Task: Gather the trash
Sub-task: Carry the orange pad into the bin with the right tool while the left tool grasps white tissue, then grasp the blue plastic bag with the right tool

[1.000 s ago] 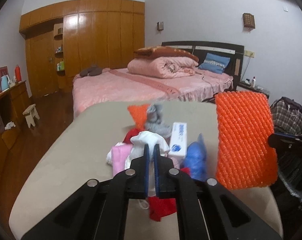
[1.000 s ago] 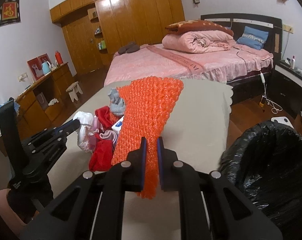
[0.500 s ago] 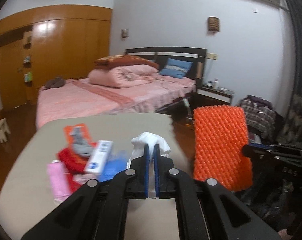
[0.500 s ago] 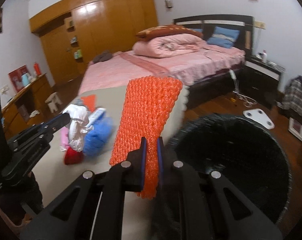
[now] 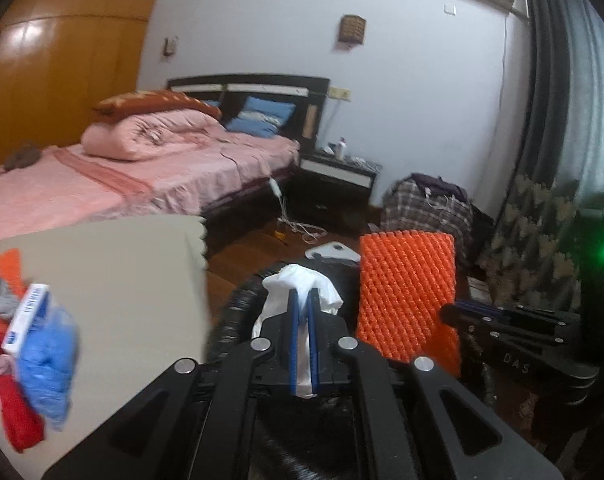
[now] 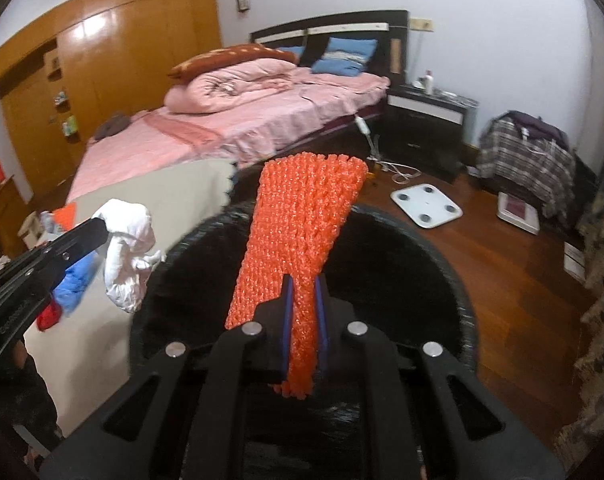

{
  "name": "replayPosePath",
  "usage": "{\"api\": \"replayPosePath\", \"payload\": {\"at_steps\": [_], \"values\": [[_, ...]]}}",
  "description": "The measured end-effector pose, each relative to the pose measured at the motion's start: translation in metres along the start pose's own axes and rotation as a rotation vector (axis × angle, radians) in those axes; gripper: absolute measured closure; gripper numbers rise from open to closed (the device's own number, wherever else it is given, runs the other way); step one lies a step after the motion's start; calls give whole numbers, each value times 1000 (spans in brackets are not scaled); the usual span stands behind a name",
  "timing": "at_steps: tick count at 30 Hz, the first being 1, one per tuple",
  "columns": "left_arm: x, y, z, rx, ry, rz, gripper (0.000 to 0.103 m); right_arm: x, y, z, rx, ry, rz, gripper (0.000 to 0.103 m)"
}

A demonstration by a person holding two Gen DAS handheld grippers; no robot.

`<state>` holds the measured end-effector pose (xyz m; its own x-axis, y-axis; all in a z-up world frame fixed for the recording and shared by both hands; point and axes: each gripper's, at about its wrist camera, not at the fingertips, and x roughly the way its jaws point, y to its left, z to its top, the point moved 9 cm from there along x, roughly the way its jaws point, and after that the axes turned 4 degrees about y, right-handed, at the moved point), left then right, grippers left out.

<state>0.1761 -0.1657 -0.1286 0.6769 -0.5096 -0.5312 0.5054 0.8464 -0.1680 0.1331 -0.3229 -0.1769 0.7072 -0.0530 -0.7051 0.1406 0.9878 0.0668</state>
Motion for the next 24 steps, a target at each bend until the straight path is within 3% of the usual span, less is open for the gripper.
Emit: {"api": "replayPosePath", "payload": {"at_steps": [1, 2, 3, 4, 10, 13, 24], "values": [[5, -1, -1, 2, 7, -7, 92, 1, -3, 0, 5, 2, -6, 88], [9, -1, -3, 3, 19, -11, 75, 2, -5, -1, 10, 2, -12, 85], [9, 1, -6, 1, 24, -2, 58, 2, -5, 0, 14, 2, -18, 73], [8, 6, -7, -3, 21, 9, 54, 4, -5, 1, 17, -2, -24, 59], [-15, 53, -21, -19, 8, 138, 50, -1, 18, 5, 0, -60, 2, 17], [-36, 92, -29, -32, -4, 237, 45, 0, 53, 8, -31, -81, 65, 12], [-106, 226, -71, -90, 17, 569, 43, 20, 214, 22, -156, -81, 293, 11]]}}
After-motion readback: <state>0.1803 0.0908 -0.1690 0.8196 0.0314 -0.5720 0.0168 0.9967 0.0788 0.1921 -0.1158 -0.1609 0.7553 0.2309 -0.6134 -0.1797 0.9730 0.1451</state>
